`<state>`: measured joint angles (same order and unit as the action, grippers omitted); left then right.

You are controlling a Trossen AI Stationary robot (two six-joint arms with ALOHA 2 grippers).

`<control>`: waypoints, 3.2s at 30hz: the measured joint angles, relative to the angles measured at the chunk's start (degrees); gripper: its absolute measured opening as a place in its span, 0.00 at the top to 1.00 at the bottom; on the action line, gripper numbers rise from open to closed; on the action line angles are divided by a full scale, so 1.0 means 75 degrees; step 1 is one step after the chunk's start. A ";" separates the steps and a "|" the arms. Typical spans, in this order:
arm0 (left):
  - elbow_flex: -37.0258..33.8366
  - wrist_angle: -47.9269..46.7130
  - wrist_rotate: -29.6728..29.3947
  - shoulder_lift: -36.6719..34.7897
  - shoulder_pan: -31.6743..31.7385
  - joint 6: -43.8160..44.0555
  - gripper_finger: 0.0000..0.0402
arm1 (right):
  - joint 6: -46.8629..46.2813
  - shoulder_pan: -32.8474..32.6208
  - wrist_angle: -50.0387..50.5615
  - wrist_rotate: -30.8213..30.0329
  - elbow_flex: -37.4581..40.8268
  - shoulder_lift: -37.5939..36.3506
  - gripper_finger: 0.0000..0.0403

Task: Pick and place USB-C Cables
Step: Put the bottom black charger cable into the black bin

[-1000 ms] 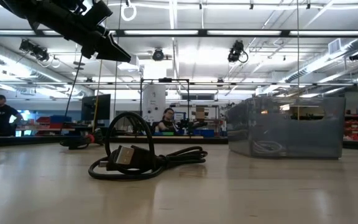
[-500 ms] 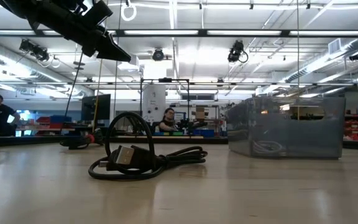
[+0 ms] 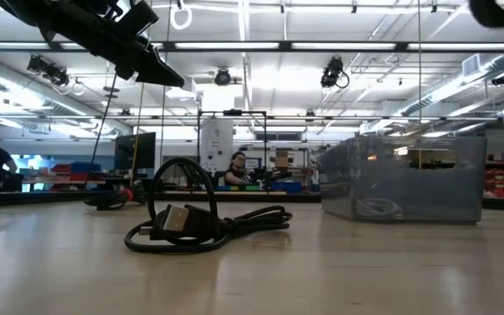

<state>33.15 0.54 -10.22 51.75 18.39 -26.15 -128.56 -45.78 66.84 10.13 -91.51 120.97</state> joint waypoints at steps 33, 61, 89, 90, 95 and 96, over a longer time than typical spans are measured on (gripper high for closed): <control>0.0000 -0.0002 0.0000 0.0000 0.0003 -0.0026 0.60 | 0.1630 0.0633 0.0065 0.0262 0.0087 -0.0165 0.92; 0.0000 -0.0054 0.0000 -0.0002 0.0000 -0.0228 0.60 | 0.6156 0.4563 0.3092 -0.2563 -0.2456 -0.0304 0.92; 0.0000 -0.0178 -0.0003 0.0000 0.0003 -0.0219 0.60 | 0.5065 0.4863 0.1894 -0.1981 0.0597 -0.1641 0.77; 0.0000 -0.0178 0.0000 -0.0003 0.0001 -0.0219 0.60 | 0.5028 0.4863 0.1881 -0.1983 0.0622 -0.1644 0.76; 0.0000 -0.0175 -0.0003 -0.0001 0.0001 -0.0219 0.60 | 0.4896 0.4863 0.1915 -0.2074 0.0768 -0.1644 0.73; 0.0000 -0.0174 -0.0001 -0.0001 0.0002 -0.0219 0.60 | 0.4909 0.4863 0.1924 -0.2107 0.0775 -0.1644 0.72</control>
<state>33.15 -0.77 -10.22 51.74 18.41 -27.79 -91.74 -9.30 81.27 -5.68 -85.69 108.64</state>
